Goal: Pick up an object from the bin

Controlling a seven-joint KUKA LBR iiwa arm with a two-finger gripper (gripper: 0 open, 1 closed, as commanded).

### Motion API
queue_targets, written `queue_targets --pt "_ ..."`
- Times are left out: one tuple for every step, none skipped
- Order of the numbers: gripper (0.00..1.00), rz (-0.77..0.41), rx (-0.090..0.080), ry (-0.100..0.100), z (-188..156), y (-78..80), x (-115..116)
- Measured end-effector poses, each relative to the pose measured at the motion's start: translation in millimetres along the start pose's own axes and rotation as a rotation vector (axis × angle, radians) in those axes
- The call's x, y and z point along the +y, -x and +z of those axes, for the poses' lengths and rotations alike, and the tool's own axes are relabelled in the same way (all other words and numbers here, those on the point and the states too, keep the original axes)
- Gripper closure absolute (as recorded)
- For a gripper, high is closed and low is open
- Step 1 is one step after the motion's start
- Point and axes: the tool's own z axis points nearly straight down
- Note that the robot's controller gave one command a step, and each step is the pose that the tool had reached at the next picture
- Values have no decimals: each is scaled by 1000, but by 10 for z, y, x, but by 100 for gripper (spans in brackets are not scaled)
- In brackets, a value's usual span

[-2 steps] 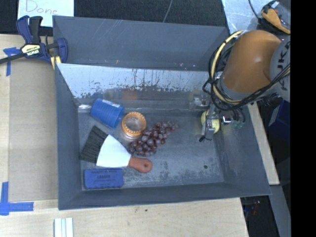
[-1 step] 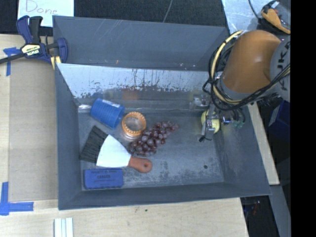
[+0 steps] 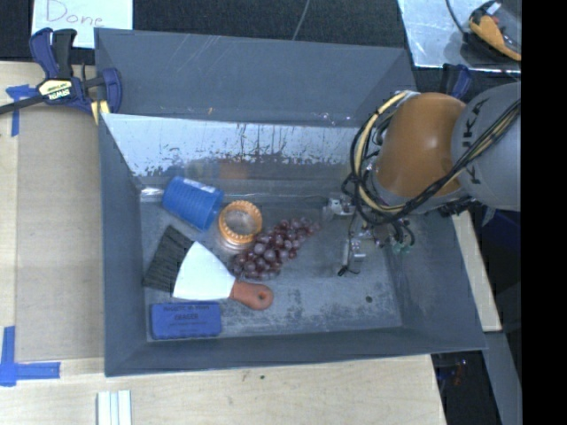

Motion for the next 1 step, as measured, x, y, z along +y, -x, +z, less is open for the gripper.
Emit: queue_targets --pt "0 -18 -10 -2 10 68 1"
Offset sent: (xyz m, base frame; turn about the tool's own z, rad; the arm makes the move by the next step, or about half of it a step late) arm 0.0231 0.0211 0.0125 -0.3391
